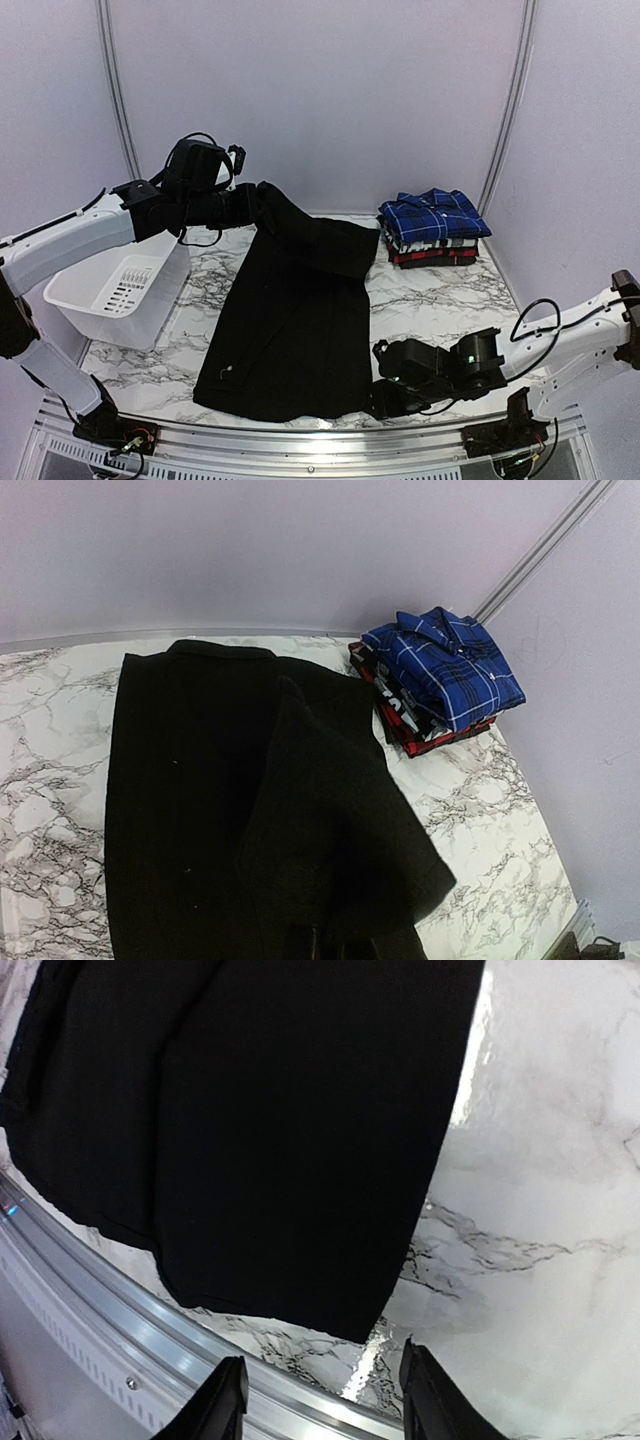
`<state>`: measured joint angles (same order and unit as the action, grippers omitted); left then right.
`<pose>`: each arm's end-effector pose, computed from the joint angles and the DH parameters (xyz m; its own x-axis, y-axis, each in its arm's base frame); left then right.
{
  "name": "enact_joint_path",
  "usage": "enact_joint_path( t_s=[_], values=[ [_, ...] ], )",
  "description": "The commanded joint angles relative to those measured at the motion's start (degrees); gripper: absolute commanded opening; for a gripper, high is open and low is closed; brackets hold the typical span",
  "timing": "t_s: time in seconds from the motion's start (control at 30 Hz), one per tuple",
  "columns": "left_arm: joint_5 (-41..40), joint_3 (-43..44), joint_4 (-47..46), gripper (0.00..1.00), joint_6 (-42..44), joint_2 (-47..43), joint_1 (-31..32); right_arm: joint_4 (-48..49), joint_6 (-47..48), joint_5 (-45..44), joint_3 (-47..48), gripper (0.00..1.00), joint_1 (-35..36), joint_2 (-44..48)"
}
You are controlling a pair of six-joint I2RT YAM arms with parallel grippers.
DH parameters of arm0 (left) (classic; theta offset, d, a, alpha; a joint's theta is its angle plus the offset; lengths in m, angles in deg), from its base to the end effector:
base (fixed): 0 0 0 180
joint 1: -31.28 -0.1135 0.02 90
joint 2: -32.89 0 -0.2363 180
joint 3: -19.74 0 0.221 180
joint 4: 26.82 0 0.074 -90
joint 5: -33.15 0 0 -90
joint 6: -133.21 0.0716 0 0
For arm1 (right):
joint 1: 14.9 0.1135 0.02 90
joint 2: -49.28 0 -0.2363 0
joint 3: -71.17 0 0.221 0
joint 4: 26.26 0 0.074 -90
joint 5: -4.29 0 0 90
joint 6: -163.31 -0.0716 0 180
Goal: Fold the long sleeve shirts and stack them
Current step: Fold the 1/3-folded shirt at the center of the board.
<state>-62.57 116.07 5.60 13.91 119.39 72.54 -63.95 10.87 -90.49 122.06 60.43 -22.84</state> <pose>0.2734 -0.2304 0.3313 -0.5391 -0.1748 -0.8239 0.3706 0.8292 -0.4184 0.0636 0.2195 0.1339 -0.9453 -0.1227 -0.3021 -0.2487 0.8705 0.4246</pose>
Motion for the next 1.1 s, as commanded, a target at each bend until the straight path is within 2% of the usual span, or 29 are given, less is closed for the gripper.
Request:
enact_joint_path(
  t_s=[0.0, 0.13, 0.53, 0.6, 0.63, 0.7, 0.9, 1.07],
  values=[
    [1.9, 0.5, 1.1, 0.00, 1.2, -1.6, -0.5, -3.0, -7.5, -4.7, 4.5, 0.44, 3.6, -5.3],
    [2.1, 0.3, 1.1, 0.00, 1.8, -2.0, -0.7, -3.1, -9.1, -5.8, 6.4, 0.33, 4.3, -9.7],
    [2.5, 0.7, 1.1, 0.01, 2.0, -2.6, -1.2, -8.5, -11.5, -9.8, 9.6, 0.21, 5.3, -14.1],
    [2.8, 1.2, 1.0, 0.01, 1.8, -2.0, -1.2, -9.5, -11.6, -10.4, 9.5, 0.13, 5.4, -14.1],
    [3.0, 1.5, 1.0, 0.01, 1.6, -1.6, -1.2, -9.9, -11.6, -10.7, 9.4, 0.06, 5.4, -13.9],
    [3.3, 2.2, 1.0, 0.01, 1.1, -0.9, -1.2, -10.4, -11.6, -11.2, 9.0, 0.00, 5.3, -13.3],
    [5.4, 4.7, 0.0, 0.01, -0.9, 2.3, -1.1, -14.2, -11.1, -13.0, 6.6, 0.00, 3.6, -9.0],
    [7.9, 8.8, -1.3, 0.00, -2.3, 6.2, -0.9, -16.7, -8.3, -13.1, 1.7, 0.00, -1.5, -0.5]
  ],
)
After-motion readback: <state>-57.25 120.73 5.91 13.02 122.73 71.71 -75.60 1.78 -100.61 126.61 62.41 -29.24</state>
